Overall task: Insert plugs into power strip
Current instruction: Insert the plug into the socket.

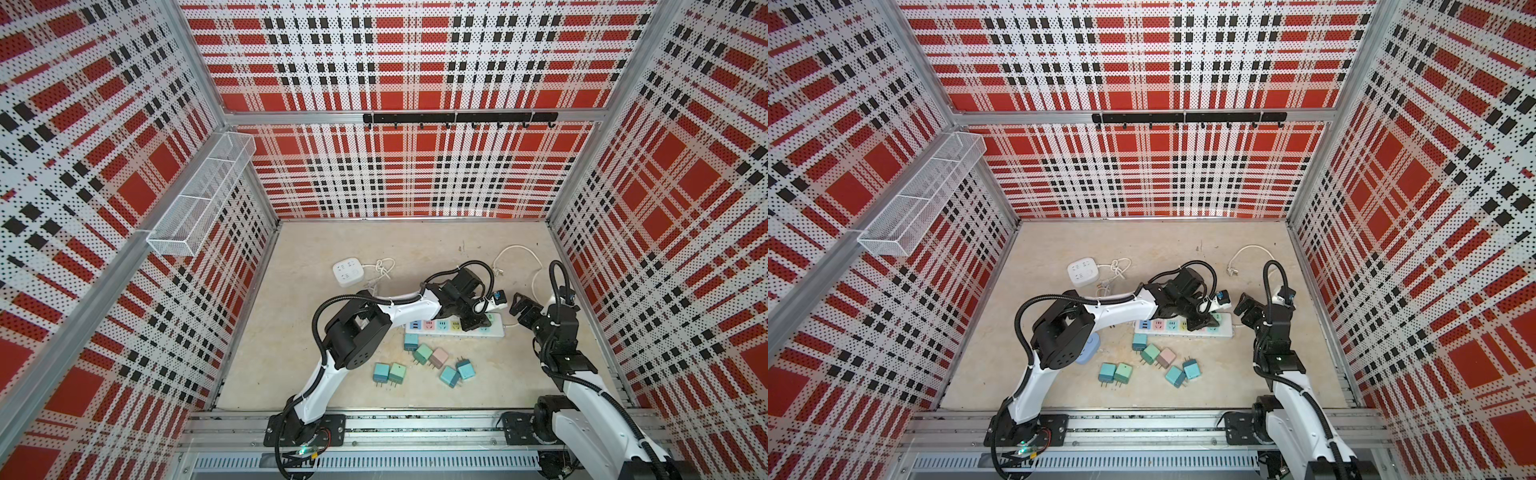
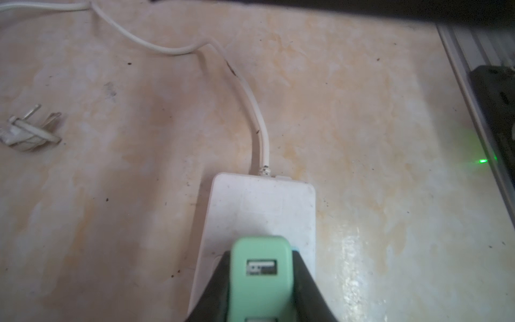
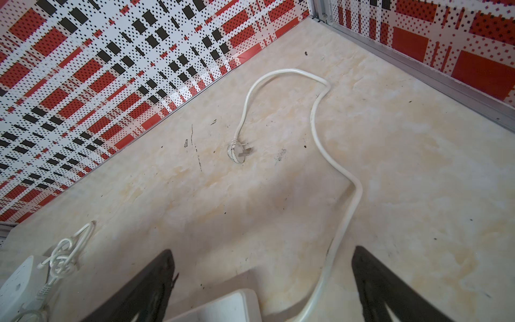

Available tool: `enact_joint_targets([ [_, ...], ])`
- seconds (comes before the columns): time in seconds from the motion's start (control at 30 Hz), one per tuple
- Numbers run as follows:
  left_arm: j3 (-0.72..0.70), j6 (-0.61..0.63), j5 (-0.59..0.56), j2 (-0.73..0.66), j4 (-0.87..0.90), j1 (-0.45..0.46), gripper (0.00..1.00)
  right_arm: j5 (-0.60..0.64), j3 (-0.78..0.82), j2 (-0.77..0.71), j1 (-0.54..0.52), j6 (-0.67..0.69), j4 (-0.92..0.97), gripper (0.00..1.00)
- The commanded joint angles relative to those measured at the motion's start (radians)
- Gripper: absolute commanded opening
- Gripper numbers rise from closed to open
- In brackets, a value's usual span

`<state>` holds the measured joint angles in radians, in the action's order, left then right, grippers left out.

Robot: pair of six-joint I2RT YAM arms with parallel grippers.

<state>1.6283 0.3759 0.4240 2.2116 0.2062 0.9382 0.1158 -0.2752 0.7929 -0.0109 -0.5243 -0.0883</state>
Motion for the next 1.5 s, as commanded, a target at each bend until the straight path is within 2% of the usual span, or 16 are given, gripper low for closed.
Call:
enact_joint_targets([
  [0.0, -0.022, -0.079, -0.032, 0.006, -0.088, -0.022, 0.0, -0.003, 0.015, -0.013, 0.003, -0.008, -0.05, 1.0],
  [0.33, -0.04, -0.109, -0.078, 0.014, -0.099, -0.045, 0.0, -0.001, 0.019, -0.024, 0.003, -0.008, -0.045, 1.0],
  [0.53, -0.084, -0.054, -0.11, 0.003, -0.107, -0.011, 0.0, -0.001, 0.019, -0.028, 0.002, -0.009, -0.045, 1.0],
  [0.87, -0.145, -0.074, -0.098, 0.006, -0.156, -0.021, 0.0, -0.003, 0.022, -0.034, 0.003, -0.009, -0.043, 1.0],
  [1.13, -0.175, -0.034, -0.091, -0.018, -0.159, -0.012, 0.0, -0.005, 0.027, -0.042, 0.002, -0.009, -0.043, 1.0],
  [1.17, -0.174, -0.034, -0.08, -0.023, -0.157, -0.012, 0.06, -0.004, 0.029, -0.044, 0.002, -0.009, -0.043, 1.0],
  [1.23, -0.171, -0.034, -0.076, -0.034, -0.157, -0.012, 0.32, -0.004, 0.029, -0.048, 0.003, -0.008, -0.043, 1.0],
  [1.27, -0.167, -0.032, -0.077, -0.043, -0.156, -0.01, 0.69, -0.006, 0.03, -0.05, 0.003, -0.009, -0.044, 1.0],
  [1.3, -0.163, -0.022, -0.076, -0.052, -0.151, -0.01, 1.0, -0.008, 0.031, -0.052, 0.003, -0.008, -0.044, 1.0],
  [1.47, -0.112, 0.012, -0.104, -0.095, -0.106, -0.008, 0.99, -0.018, 0.038, -0.067, 0.003, 0.0, -0.051, 1.0],
])
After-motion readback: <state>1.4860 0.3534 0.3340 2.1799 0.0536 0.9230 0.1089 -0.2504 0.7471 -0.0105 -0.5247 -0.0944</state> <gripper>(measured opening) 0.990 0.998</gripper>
